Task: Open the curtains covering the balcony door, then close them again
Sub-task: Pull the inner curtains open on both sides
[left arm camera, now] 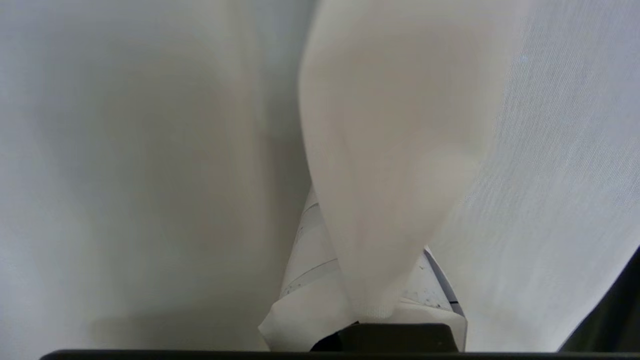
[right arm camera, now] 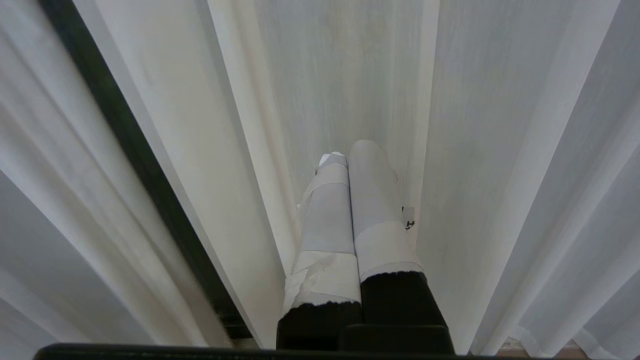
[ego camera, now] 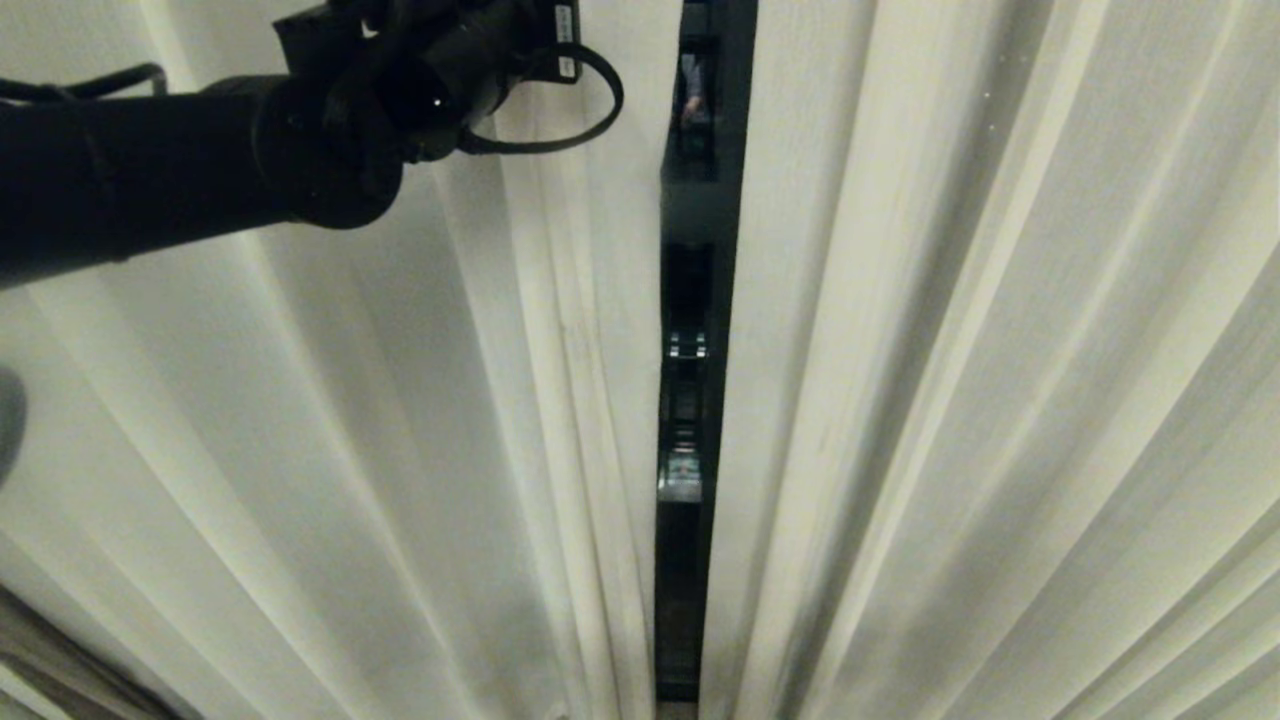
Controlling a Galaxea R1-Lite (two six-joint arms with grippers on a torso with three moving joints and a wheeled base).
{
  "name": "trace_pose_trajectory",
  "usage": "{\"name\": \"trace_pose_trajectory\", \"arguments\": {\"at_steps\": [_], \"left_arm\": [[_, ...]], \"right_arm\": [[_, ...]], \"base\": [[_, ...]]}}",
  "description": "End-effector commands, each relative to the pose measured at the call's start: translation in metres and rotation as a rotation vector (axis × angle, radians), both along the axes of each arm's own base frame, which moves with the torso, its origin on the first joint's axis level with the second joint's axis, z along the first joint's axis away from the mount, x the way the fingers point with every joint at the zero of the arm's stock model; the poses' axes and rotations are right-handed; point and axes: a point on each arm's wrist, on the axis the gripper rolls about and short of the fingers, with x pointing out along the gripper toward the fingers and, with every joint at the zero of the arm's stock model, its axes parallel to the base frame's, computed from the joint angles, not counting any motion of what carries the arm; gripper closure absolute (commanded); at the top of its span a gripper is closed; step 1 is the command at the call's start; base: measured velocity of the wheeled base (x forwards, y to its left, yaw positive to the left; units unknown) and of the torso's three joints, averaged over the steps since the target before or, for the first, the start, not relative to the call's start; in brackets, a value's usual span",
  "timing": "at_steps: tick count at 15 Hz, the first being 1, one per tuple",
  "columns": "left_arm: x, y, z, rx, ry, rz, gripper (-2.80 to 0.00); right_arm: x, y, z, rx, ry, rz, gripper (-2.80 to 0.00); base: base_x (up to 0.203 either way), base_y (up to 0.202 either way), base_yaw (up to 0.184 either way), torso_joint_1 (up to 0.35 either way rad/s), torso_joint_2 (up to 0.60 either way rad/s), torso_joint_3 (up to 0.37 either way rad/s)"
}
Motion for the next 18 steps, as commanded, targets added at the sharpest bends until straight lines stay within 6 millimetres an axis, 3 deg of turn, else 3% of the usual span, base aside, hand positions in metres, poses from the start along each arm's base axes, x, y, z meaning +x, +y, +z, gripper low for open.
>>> {"name": "trace_pose_trajectory", "arguments": {"at_steps": [1,4,12,18], "left_arm": [[-0.003,0.01,0.008,-0.01,-0.018,0.021,0.0],[-0.007,0.026,0.011,-0.011,-0.016,0.049,0.0],[-0.034,0.067,-0.004,-0.027,0.08,0.11,0.0],[-0.031,0.113,-0.007,-0.061,0.002,0.235,0.0]], "right_arm": [[0.0,0.0,0.0,0.001,-0.001,0.0,0.0],[0.0,0.0,0.0,0.001,-0.001,0.001,0.0],[0.0,0.0,0.0,0.001,-0.001,0.0,0.0],[0.0,0.0,0.0,0.001,-0.001,0.0,0.0]], "base": [[0.0,0.0,0.0,0.0,0.0,0.0],[0.0,0.0,0.0,0.0,0.0,0.0],[0.0,0.0,0.0,0.0,0.0,0.0],[0.0,0.0,0.0,0.0,0.0,0.0]]}}
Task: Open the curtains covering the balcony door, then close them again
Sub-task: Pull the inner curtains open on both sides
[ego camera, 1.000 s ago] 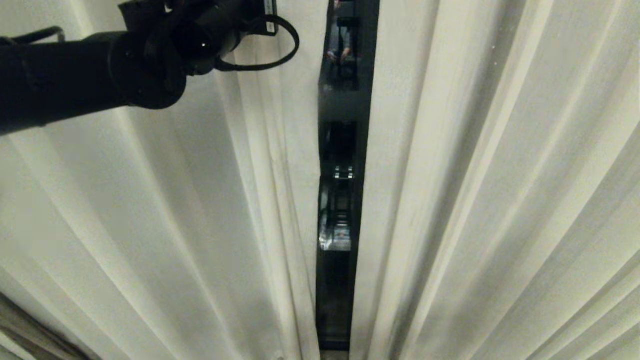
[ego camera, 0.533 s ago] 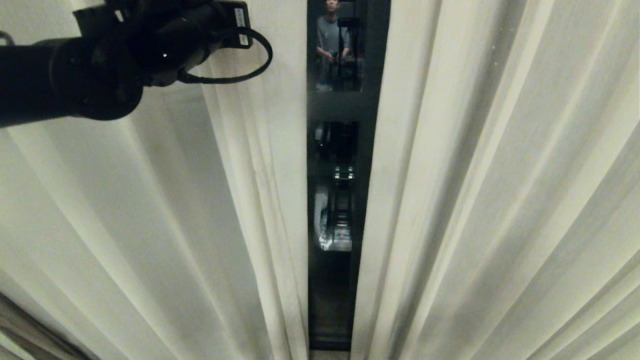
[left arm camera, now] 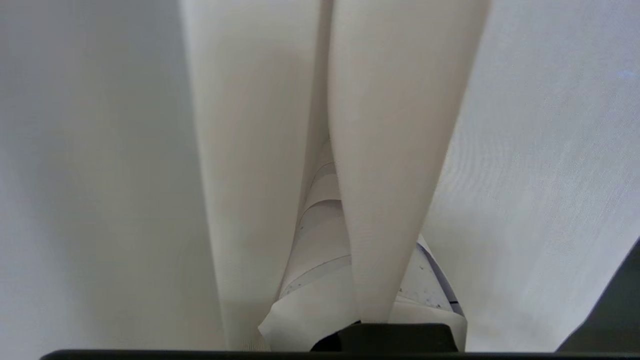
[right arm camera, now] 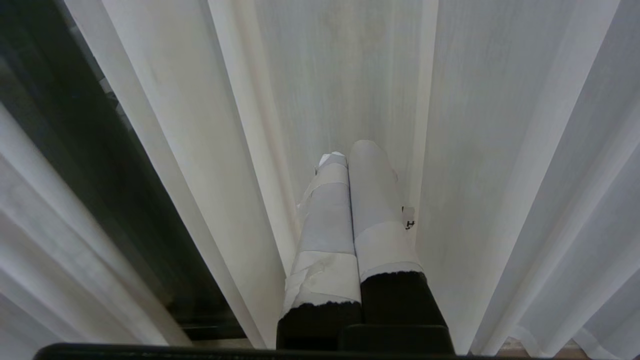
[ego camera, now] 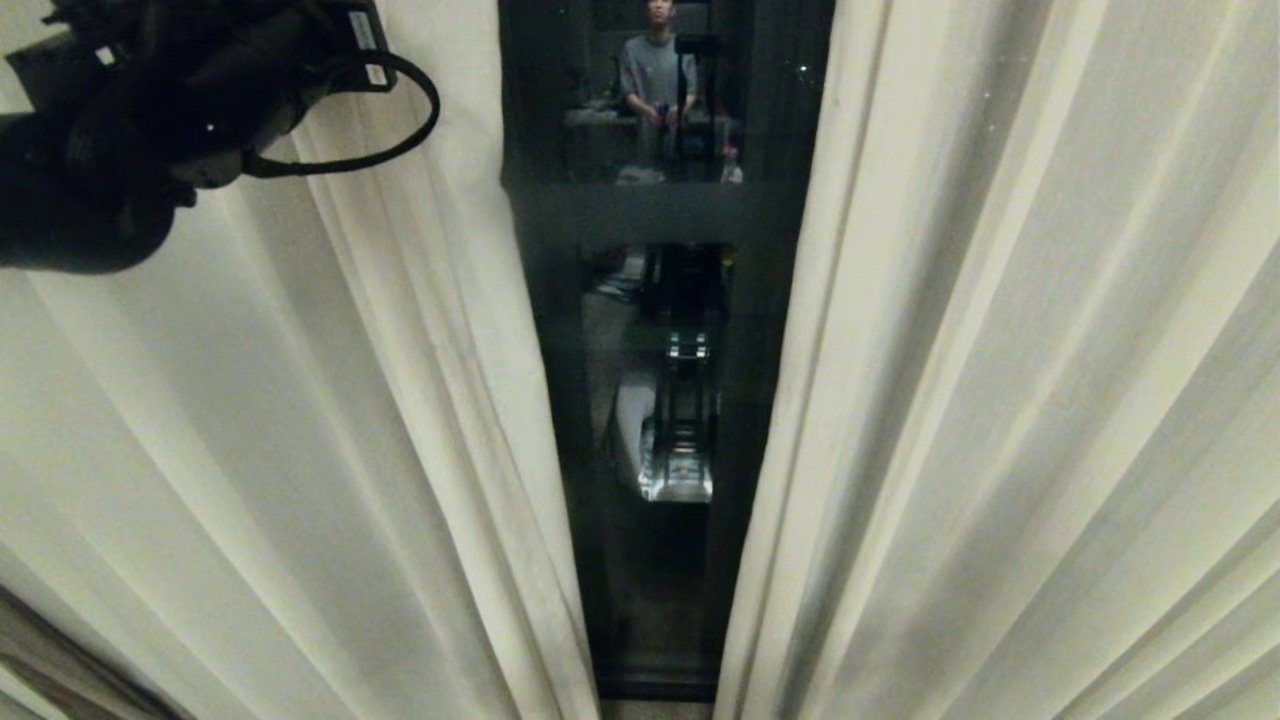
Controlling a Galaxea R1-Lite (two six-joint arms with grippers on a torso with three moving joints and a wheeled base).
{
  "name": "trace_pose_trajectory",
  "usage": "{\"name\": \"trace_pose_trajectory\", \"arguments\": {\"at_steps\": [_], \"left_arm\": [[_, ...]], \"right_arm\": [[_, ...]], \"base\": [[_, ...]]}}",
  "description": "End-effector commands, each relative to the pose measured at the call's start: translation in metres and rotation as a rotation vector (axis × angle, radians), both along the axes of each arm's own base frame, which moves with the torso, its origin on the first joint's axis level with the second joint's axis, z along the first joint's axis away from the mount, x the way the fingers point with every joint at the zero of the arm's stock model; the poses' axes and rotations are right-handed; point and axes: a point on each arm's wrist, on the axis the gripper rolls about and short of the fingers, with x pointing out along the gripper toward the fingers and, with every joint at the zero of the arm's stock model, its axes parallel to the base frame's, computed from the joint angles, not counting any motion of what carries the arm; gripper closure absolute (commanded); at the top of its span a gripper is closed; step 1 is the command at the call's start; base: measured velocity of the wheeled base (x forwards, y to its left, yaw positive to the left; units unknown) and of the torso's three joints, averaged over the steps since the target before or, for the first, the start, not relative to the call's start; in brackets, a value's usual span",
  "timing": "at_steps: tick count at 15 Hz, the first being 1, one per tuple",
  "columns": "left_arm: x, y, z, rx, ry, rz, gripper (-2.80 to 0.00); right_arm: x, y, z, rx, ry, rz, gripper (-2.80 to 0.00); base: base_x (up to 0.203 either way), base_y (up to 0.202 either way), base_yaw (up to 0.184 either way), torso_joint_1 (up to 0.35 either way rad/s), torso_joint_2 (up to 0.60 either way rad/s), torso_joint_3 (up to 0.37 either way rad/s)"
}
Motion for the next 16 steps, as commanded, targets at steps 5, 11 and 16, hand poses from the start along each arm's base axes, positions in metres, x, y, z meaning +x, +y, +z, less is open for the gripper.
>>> {"name": "trace_pose_trajectory", "arguments": {"at_steps": [5,11,16], "left_arm": [[-0.004,0.049,-0.003,0.005,0.009,0.139,0.0],[-0.003,0.063,-0.003,-0.018,0.002,0.123,0.0],[-0.011,0.064,-0.007,-0.015,0.019,0.12,0.0]], "right_arm": [[0.0,0.0,0.0,0.001,-0.001,0.0,0.0],[0.0,0.0,0.0,0.0,-0.001,0.001,0.0],[0.0,0.0,0.0,0.001,-0.001,0.0,0.0]], "base": [[0.0,0.0,0.0,0.0,0.0,0.0],[0.0,0.0,0.0,0.0,0.0,0.0],[0.0,0.0,0.0,0.0,0.0,0.0]]}}
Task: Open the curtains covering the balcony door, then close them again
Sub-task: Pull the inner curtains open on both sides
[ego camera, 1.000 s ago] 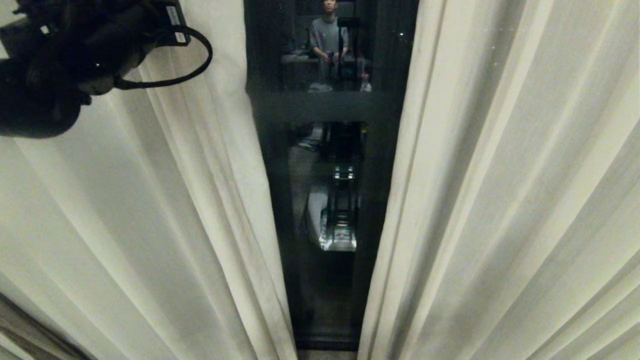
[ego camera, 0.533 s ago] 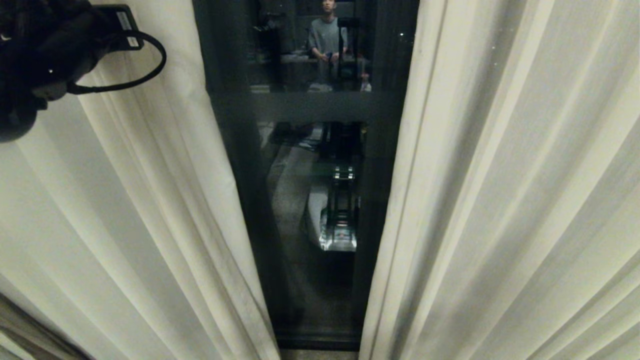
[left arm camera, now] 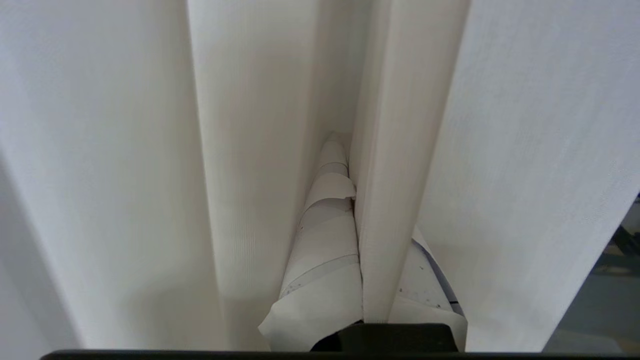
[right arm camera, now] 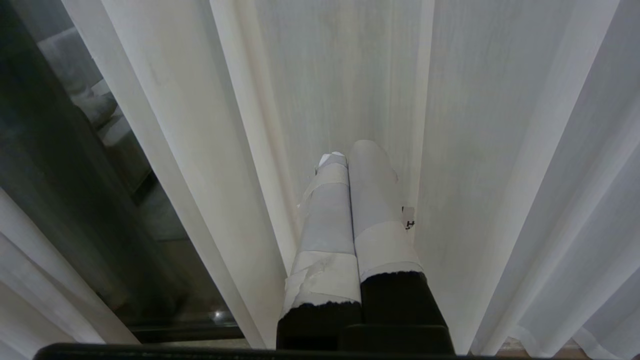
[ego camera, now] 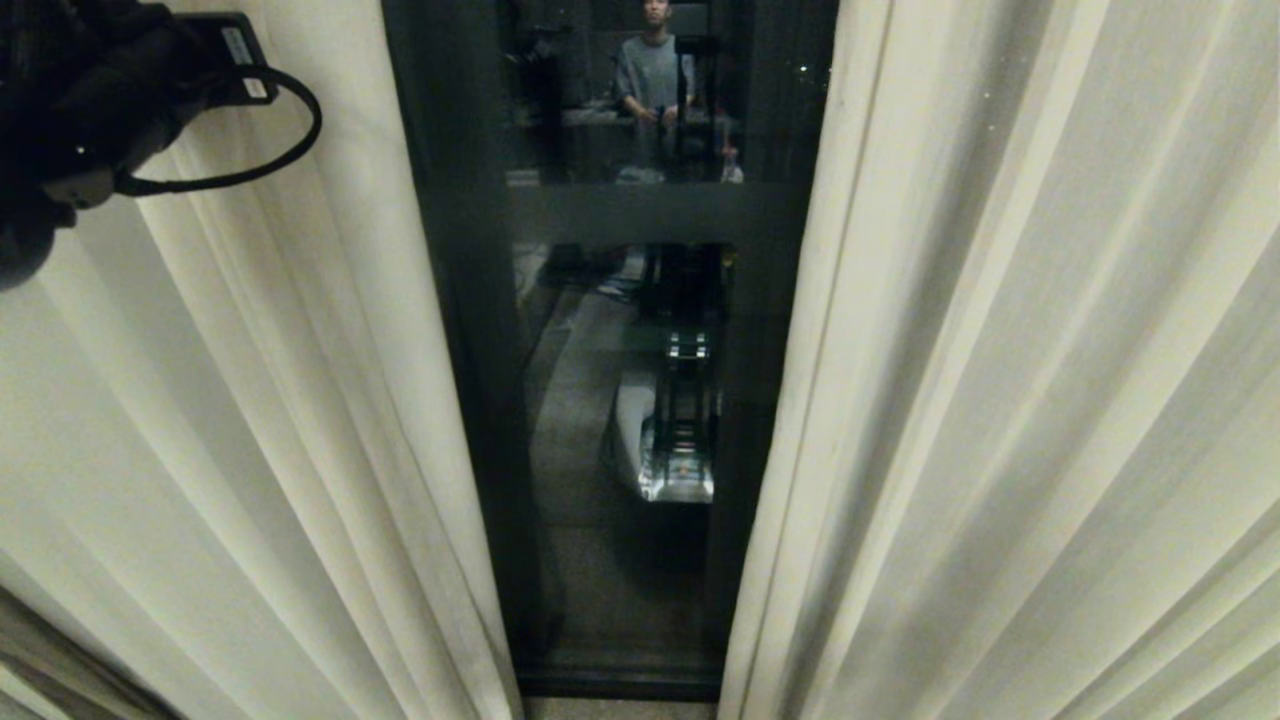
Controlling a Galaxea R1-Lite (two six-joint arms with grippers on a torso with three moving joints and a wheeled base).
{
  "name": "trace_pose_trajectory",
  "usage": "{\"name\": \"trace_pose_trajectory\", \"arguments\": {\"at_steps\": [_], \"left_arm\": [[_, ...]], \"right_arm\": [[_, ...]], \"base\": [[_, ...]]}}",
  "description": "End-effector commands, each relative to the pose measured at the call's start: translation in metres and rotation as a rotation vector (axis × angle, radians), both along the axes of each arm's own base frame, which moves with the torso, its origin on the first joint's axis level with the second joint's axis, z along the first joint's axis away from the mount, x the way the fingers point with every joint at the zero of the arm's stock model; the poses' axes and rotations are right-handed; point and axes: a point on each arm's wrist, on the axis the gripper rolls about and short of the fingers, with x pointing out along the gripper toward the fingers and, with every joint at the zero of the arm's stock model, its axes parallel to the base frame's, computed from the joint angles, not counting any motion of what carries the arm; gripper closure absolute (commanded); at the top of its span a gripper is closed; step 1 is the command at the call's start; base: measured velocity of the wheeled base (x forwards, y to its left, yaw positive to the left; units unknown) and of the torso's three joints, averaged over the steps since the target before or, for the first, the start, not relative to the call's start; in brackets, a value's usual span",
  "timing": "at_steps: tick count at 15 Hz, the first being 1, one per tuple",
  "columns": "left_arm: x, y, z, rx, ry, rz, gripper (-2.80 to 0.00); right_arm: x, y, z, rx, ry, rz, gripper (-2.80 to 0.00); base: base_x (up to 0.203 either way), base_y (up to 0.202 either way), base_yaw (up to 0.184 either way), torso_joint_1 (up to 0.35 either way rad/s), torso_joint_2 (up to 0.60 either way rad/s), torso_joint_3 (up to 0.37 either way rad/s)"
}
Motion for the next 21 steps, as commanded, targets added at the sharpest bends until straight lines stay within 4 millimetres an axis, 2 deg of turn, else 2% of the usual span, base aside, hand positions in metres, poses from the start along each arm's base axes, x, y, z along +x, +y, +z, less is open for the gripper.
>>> {"name": "trace_pose_trajectory", "arguments": {"at_steps": [1,11,21], "left_arm": [[-0.0042,-0.0011,-0.0008,0.002,0.004,-0.008,0.0],[-0.0068,-0.0023,-0.001,0.01,0.006,-0.027,0.0],[-0.0123,-0.0019,-0.0009,0.009,0.007,-0.029,0.0]], "right_arm": [[0.0,0.0,0.0001,0.001,-0.001,-0.001,0.0],[0.0,0.0,0.0001,0.001,-0.001,0.001,0.0],[0.0,0.0,0.0001,0.001,-0.001,0.0,0.0]], "base": [[0.0,0.0,0.0,0.0,0.0,0.0],[0.0,0.007,-0.001,0.0,0.0,0.0],[0.0,0.184,0.0,0.002,0.0,0.003]]}}
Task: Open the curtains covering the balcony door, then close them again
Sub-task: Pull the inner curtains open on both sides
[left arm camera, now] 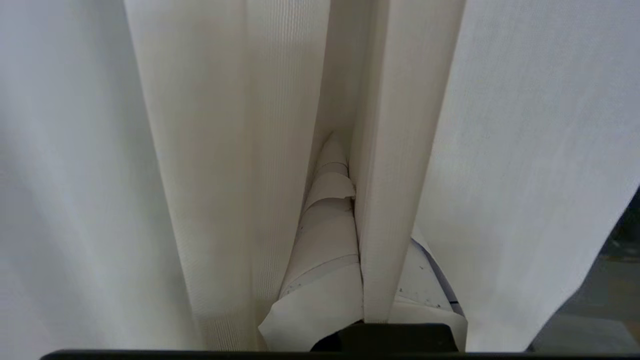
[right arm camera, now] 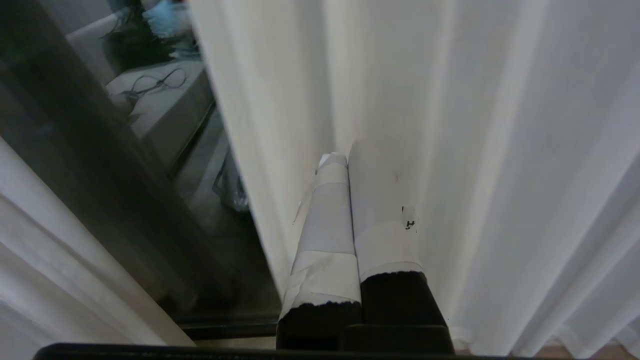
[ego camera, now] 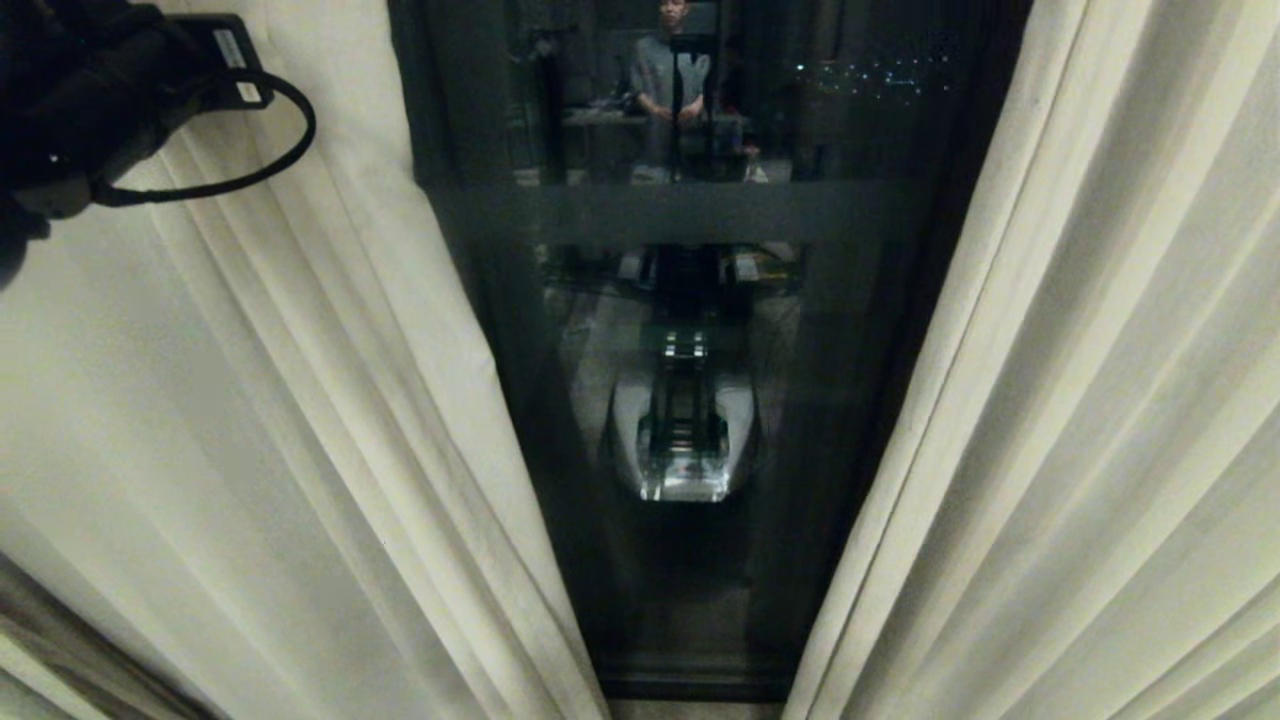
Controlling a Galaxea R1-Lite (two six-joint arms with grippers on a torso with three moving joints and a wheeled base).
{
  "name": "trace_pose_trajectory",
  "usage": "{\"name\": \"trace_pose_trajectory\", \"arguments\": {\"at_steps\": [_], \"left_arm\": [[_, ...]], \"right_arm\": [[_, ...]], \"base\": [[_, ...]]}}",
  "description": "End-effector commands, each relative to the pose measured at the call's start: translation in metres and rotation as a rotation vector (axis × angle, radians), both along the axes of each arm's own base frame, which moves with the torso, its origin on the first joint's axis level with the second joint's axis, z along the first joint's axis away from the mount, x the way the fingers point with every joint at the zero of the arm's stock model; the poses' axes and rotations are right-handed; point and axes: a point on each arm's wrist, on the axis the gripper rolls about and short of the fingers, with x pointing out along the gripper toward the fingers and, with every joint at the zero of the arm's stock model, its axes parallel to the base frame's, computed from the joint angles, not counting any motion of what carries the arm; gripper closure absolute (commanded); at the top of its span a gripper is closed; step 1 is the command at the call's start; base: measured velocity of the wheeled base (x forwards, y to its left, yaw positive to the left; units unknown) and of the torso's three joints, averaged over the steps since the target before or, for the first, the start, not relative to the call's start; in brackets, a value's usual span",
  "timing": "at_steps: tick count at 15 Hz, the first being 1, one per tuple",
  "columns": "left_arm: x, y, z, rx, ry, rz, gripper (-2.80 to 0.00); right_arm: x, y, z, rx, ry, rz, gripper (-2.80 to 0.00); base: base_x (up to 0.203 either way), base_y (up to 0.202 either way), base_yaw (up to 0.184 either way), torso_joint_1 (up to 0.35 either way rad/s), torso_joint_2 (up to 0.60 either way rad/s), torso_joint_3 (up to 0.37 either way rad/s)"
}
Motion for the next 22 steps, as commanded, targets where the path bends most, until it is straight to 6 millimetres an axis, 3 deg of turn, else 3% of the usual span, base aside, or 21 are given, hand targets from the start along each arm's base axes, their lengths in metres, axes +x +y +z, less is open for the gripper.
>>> {"name": "trace_pose_trajectory", "arguments": {"at_steps": [1,22], "left_arm": [[-0.0015,0.0003,0.0011,-0.001,-0.005,0.002,0.0],[-0.0039,-0.0023,-0.0003,-0.001,-0.001,-0.006,0.0]], "right_arm": [[0.0,0.0,0.0,0.001,-0.001,0.001,0.0],[0.0,0.0,0.0,0.001,-0.001,0.0,0.0]], "base": [[0.0,0.188,0.003,0.004,0.0,0.002],[0.0,0.19,0.001,0.002,0.0,0.003]]}}
